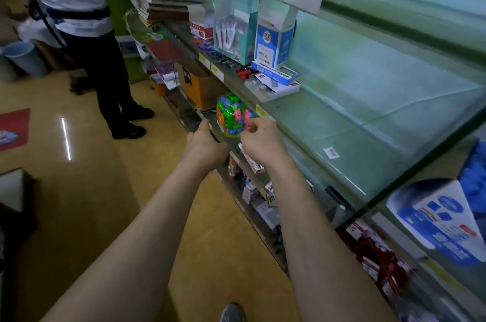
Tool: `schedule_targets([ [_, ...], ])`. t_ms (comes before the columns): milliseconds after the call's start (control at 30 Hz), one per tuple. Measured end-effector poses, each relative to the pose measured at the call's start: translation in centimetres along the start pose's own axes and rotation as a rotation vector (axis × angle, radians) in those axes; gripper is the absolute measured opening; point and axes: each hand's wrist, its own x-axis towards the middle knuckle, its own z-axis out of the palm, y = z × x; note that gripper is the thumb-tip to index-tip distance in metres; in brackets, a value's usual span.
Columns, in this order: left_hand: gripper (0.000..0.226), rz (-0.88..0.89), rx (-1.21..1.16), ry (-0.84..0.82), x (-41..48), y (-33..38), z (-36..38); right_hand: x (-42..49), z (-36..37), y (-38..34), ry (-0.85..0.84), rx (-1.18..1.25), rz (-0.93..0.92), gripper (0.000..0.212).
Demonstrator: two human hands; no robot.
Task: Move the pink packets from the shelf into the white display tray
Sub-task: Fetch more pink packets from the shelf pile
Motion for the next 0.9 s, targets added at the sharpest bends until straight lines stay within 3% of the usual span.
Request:
schedule_targets([
  [233,0.083,-0.071,-0.006,0.049,6.0,1.0,-0.8,6.2,1.0,-1.2,-0.015,-0.016,-0.026,0.038],
  [500,0.077,-0.104,-0.014,0.032,11.9,0.3,-2.2,10.8,3.1,-3.1,-0.044,0.013,0.04,0.045],
  [900,0.073,0.087,0.025,-0.154,22.1,1.3,-10.2,17.7,9.0,-10.8,0.126,0.027,0.103,0.045],
])
